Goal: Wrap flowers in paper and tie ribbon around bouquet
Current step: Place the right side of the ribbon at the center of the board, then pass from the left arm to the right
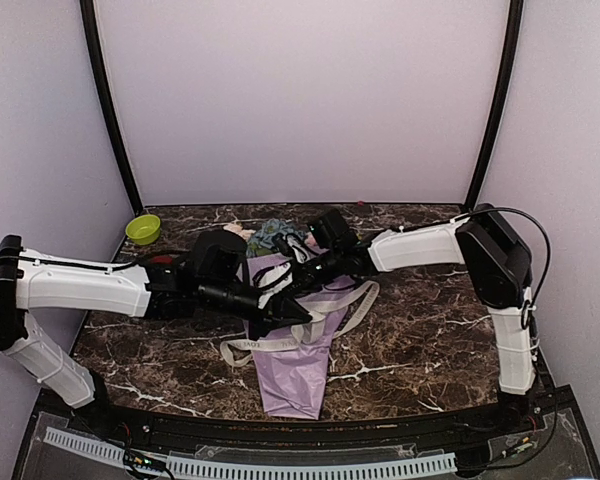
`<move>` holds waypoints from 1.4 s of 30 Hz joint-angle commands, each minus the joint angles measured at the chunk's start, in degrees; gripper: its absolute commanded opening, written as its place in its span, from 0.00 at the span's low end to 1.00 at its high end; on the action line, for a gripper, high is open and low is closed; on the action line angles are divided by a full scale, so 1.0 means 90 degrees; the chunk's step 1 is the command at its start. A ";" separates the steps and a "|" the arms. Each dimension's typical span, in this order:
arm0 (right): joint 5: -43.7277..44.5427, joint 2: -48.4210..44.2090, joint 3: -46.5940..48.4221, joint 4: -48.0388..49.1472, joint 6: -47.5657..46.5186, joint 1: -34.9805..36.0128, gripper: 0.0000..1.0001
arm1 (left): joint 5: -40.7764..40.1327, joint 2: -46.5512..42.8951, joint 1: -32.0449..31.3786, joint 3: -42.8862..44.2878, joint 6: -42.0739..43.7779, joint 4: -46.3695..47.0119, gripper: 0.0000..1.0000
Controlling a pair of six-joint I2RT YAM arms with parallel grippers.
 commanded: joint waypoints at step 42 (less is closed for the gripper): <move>0.1185 -0.2516 -0.2322 -0.0968 -0.0195 -0.0201 0.54 | -0.1394 0.1559 0.0638 -0.0347 -0.0397 0.1473 0.00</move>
